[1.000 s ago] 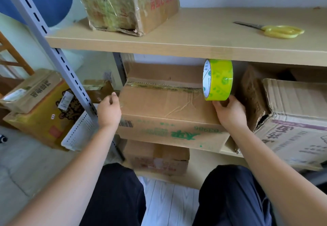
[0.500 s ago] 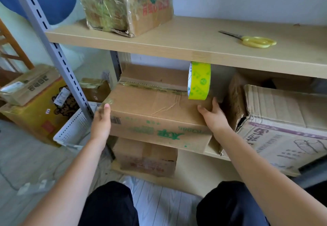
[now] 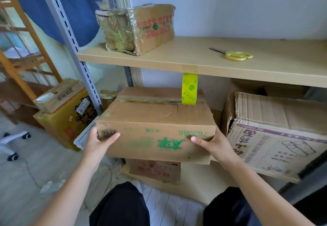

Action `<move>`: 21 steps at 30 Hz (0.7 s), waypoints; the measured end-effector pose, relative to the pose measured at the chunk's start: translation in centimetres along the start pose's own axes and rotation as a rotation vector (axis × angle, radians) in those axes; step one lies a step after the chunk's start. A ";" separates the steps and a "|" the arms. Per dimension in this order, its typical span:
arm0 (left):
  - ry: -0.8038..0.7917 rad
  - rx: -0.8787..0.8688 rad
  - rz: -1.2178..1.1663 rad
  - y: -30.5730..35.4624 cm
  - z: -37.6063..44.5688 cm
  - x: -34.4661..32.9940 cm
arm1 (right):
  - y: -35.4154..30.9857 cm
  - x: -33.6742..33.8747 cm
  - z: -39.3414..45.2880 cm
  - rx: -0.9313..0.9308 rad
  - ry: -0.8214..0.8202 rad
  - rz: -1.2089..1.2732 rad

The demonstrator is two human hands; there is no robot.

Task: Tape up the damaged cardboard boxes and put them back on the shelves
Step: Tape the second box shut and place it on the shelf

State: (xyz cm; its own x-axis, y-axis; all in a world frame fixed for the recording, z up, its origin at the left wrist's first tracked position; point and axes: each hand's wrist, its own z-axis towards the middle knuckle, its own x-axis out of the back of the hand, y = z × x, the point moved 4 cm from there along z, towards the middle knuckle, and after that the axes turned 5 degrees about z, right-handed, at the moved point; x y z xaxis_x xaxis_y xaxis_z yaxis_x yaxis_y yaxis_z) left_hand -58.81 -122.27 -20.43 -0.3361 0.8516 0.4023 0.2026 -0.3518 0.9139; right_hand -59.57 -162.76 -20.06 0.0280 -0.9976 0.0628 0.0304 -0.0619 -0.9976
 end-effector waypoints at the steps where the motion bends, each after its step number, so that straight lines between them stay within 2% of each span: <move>1: 0.031 -0.001 -0.022 0.2 -0.4 0.5 | -0.5 0.0 -0.2 0.020 0.037 -0.050; 5: 0.072 -0.008 -0.065 0.7 -3.1 1.2 | -1.7 -0.3 -1.3 0.023 0.103 -0.260; 8: 0.067 -0.052 -0.048 1.0 -5.9 1.6 | -2.0 0.4 -3.0 0.014 0.127 -0.290; 14: -0.016 -0.139 -0.235 4.8 -9.3 5.1 | -6.0 2.6 -7.1 0.091 0.142 -0.086; 17: -0.188 -0.183 -0.372 5.9 -11.3 7.1 | -7.7 2.8 -9.7 0.132 0.020 0.106; 19: -0.365 -0.129 -0.404 5.6 -12.4 7.2 | -7.5 2.6 -11.1 0.080 -0.037 0.249; 21: -0.431 -0.061 -0.395 5.2 -13.0 6.7 | -7.3 2.3 -11.6 0.015 -0.029 0.329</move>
State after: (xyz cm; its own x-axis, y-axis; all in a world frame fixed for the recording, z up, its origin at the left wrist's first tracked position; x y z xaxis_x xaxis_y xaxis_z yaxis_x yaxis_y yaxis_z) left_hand -71.95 -123.42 -12.23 0.0318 0.9994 -0.0162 0.0801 0.0136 0.9967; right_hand -71.29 -164.99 -12.91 0.0676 -0.9628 -0.2618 0.0292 0.2641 -0.9640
